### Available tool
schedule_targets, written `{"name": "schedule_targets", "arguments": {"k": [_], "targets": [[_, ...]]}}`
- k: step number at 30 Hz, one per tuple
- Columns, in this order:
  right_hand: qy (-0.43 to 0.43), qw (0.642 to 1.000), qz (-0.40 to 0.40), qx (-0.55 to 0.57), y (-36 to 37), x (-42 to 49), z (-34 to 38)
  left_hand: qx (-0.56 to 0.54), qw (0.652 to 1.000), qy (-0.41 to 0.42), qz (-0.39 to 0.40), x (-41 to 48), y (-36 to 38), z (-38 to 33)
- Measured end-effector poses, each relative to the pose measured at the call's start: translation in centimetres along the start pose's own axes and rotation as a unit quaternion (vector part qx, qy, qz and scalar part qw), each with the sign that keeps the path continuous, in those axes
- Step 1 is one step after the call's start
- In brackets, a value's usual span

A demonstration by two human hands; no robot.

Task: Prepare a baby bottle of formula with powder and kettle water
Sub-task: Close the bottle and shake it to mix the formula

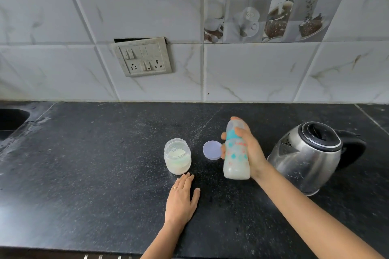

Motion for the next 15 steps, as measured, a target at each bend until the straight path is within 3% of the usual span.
{"name": "schedule_targets", "arguments": {"k": [2, 4, 6, 8, 10, 12, 15], "targets": [[-0.006, 0.987, -0.036, 0.156, 0.1, 0.7, 1.3, 0.0, 1.0, 0.004, -0.002, 0.0, 0.0, 0.0], [-0.006, 0.952, -0.082, 0.293, -0.4, 1.4, 2.0, 0.001, 1.0, 0.005, -0.002, 0.0, 0.0, -0.1], [-0.008, 0.963, -0.065, 0.262, 0.1, 1.1, 1.9, 0.001, 1.0, 0.006, -0.001, -0.1, 0.0, -0.1], [-0.006, 0.992, -0.011, 0.125, 1.3, 0.2, 0.8, 0.002, 1.0, 0.005, -0.001, -0.1, 0.0, 0.0], [-0.008, 0.998, 0.042, 0.039, 2.2, -0.7, 0.1, 0.001, 1.0, 0.005, -0.001, -0.1, 0.0, 0.0], [-0.024, 0.997, 0.034, 0.062, 2.1, -0.7, 0.7, -0.003, 1.0, 0.006, -0.003, -0.1, -0.1, -0.1], [-0.003, 0.974, -0.041, 0.222, 0.5, 0.1, 1.2, -0.002, 1.0, 0.006, -0.003, -0.2, -0.1, -0.2]]}}
Point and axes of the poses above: each hand's wrist, its own x-axis towards the middle knuckle, its own y-axis out of the palm, z = x × y, the point moved 10 cm from there along x, towards the middle knuckle
